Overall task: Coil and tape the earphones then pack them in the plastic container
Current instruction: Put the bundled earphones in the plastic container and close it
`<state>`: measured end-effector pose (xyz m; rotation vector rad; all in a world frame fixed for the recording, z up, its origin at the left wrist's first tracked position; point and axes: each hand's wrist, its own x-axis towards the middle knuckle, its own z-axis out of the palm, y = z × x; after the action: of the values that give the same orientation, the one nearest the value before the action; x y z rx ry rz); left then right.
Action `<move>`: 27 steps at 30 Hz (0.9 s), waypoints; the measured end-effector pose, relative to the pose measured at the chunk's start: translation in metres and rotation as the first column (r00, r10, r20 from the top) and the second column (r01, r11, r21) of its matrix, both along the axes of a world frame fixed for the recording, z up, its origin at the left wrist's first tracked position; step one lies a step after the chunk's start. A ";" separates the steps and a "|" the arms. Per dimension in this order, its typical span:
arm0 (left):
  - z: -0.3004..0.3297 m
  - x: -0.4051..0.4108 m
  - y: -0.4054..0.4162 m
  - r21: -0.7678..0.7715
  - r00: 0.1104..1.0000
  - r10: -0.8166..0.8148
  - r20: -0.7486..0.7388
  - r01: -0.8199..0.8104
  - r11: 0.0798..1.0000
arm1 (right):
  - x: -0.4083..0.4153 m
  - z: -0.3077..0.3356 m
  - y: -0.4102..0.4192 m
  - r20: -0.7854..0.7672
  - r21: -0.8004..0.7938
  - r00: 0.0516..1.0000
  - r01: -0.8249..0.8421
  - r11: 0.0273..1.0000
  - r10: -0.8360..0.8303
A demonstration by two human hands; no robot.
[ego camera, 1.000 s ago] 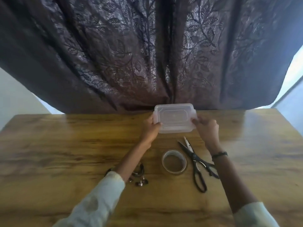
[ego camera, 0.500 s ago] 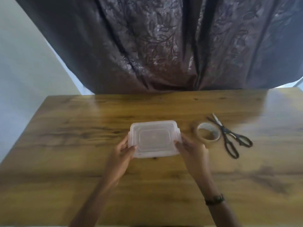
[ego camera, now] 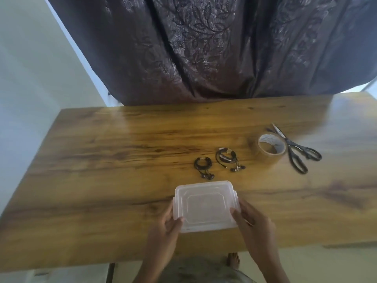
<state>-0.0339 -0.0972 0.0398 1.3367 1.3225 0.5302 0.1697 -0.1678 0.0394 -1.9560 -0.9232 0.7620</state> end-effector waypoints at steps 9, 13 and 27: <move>0.007 0.026 0.014 0.097 0.997 -0.034 -0.069 0.040 0.994 | 0.017 -0.004 0.010 0.026 0.054 1.000 -0.005 0.999 0.003; 0.009 0.034 0.023 0.117 0.994 -0.022 -0.108 0.035 0.992 | 0.027 -0.002 0.019 0.011 0.056 1.000 -0.018 0.998 0.017; 0.023 0.049 0.021 0.252 0.968 0.092 -0.231 -0.032 0.967 | 0.037 0.014 0.029 0.119 0.043 0.991 -0.072 0.996 0.067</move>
<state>0.0155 -0.0764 0.0631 1.6079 1.5400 0.6051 0.2071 -0.1390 0.0532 -1.9521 -1.0750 0.6636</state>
